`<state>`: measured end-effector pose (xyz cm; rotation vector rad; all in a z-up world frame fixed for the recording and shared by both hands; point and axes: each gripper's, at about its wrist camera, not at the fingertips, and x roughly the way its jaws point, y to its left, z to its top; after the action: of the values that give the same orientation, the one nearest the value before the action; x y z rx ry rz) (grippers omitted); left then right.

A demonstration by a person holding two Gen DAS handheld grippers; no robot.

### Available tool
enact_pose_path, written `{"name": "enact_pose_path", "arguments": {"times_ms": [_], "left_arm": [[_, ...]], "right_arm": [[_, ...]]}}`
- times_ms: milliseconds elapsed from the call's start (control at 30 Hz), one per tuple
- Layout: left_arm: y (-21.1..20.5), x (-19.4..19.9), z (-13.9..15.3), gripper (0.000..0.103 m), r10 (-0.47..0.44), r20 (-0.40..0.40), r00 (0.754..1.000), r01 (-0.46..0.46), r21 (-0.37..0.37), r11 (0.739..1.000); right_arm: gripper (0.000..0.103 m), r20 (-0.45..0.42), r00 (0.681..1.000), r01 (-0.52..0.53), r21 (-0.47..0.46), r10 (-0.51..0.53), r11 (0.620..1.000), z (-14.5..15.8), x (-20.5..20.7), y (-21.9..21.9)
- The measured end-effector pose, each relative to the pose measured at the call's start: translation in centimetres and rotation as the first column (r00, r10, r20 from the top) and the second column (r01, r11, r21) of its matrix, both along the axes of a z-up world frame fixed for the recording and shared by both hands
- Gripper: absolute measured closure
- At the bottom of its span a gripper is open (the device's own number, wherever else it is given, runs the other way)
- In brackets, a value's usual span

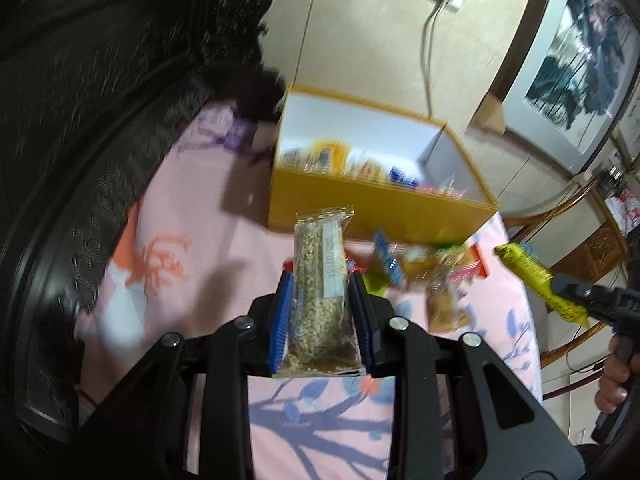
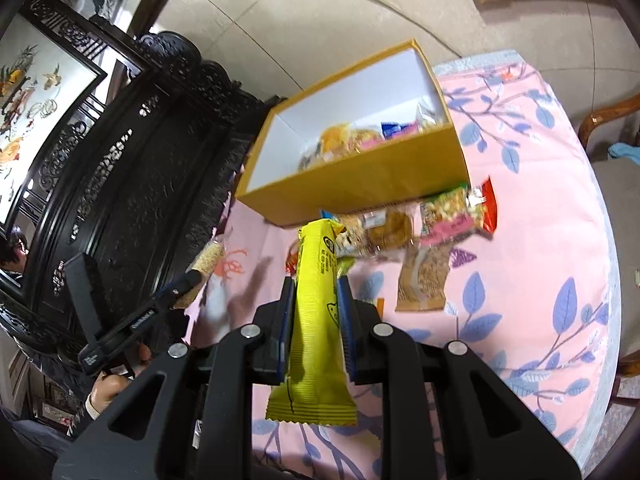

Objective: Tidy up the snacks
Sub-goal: 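Carry both bars over the yellow box and open both tools to drop them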

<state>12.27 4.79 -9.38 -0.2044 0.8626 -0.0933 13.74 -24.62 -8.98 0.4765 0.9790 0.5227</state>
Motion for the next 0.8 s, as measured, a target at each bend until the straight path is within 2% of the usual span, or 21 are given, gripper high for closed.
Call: {"name": "enact_pose_path", "arguments": {"times_ms": [200,433,667,800], "left_arm": [[-1.5,2.7,4.4,0.074,-0.041,0.111,0.993,0.041,0.001,0.999],[-3.8,7.3,8.9,0.074,-0.089,0.235,0.968,0.087,0.02,0.996],[-5.7,12.5,10.8,0.074,-0.113,0.287,0.951,0.098,0.065,0.993],[-6.2,16.1,10.3,0.074,-0.097,0.265,0.959,0.075,0.094,0.993]], "right_arm": [[0.082,0.093,0.996,0.011,0.009,-0.011,1.0,3.4,2.9,0.1],[0.082,0.239,0.971,0.022,-0.032,-0.014,0.999,7.9,7.3,1.1],[0.082,0.31,0.951,0.035,-0.082,-0.008,0.996,9.9,12.1,2.3],[0.081,0.319,0.948,0.048,-0.109,-0.011,0.993,9.6,15.2,2.8]]}}
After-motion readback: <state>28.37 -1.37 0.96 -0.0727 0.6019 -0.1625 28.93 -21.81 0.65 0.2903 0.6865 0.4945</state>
